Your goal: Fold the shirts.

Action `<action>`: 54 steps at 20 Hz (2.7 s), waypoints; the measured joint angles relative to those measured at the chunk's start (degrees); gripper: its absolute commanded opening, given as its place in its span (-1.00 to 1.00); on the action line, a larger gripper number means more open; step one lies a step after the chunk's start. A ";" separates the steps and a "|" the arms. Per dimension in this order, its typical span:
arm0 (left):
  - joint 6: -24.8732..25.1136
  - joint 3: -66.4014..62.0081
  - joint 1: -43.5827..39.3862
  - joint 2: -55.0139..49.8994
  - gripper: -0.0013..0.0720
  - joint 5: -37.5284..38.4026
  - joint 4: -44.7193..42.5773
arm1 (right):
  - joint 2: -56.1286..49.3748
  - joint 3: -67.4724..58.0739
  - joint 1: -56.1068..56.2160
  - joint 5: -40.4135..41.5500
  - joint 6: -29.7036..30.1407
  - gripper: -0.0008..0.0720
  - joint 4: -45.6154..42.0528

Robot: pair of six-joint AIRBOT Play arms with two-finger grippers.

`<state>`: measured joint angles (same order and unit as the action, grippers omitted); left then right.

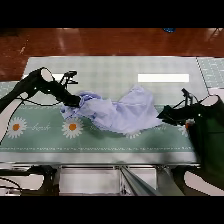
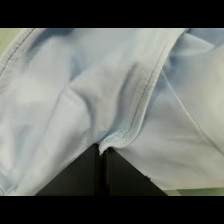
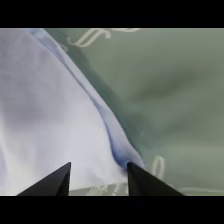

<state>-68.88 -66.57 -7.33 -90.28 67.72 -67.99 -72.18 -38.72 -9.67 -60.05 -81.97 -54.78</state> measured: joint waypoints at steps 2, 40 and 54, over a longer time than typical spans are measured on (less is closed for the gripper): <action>-0.37 -0.04 -0.04 -0.02 -0.92 -0.02 -0.15 | -2.71 0.02 2.29 1.97 1.60 -0.55 3.98; -11.43 -18.01 14.88 55.67 -0.92 8.31 -4.37 | 33.46 -59.87 2.54 -26.47 -7.85 -0.93 -25.70; -20.65 2.34 13.16 12.31 -0.91 -23.08 3.74 | -9.77 -38.86 2.54 7.15 -1.09 -0.82 -0.55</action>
<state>-89.54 -64.23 5.82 -77.97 44.64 -64.25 -81.95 -77.58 -7.14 -52.90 -83.07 -55.33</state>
